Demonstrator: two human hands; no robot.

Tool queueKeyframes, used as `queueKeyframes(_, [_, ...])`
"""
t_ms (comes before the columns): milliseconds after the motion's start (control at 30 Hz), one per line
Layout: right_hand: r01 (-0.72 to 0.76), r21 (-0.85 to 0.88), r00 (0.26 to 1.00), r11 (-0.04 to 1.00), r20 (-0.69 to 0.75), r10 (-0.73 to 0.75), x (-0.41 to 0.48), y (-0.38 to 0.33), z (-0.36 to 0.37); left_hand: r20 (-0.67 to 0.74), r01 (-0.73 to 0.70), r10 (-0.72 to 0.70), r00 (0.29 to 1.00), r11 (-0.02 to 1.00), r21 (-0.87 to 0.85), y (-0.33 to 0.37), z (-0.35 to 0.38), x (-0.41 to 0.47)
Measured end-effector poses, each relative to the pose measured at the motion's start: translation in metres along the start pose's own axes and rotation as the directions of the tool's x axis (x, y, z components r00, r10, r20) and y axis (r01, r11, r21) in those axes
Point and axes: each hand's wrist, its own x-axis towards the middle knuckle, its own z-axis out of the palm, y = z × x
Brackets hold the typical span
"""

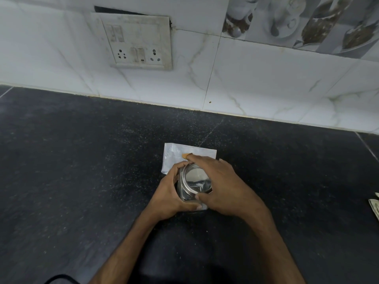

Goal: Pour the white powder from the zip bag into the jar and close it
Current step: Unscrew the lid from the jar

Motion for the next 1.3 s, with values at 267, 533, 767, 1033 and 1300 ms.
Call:
queueKeyframes(267, [0.000, -0.047, 1.000, 0.999, -0.026, -0.001, 0.001, 0.000, 0.000, 0.001, -0.002, 0.002, 1.000, 1.000, -0.004, 0.002, 0.000, 0.000])
queueKeyframes(533, [-0.019, 0.001, 0.993, 1.000, -0.115, 0.019, -0.003, 0.000, 0.006, 0.003, -0.003, 0.003, 1.000, 1.000, 0.000, 0.001, 0.000, 0.000])
queueKeyframes(767, [-0.053, 0.009, 0.989, 0.999, -0.139, 0.054, -0.003, -0.006, 0.001, 0.008, 0.002, -0.002, 1.000, 1.000, 0.010, -0.001, -0.001, 0.000])
queueKeyframes(1033, [-0.046, -0.022, 0.992, 0.999, -0.117, 0.043, -0.003, -0.005, 0.001, 0.010, -0.009, 0.009, 1.000, 1.000, -0.002, -0.002, -0.001, 0.001])
queueKeyframes(1300, [-0.026, 0.030, 0.998, 0.999, -0.060, 0.028, -0.001, -0.004, 0.001, 0.012, -0.009, 0.009, 1.000, 1.000, -0.016, 0.002, 0.000, 0.000])
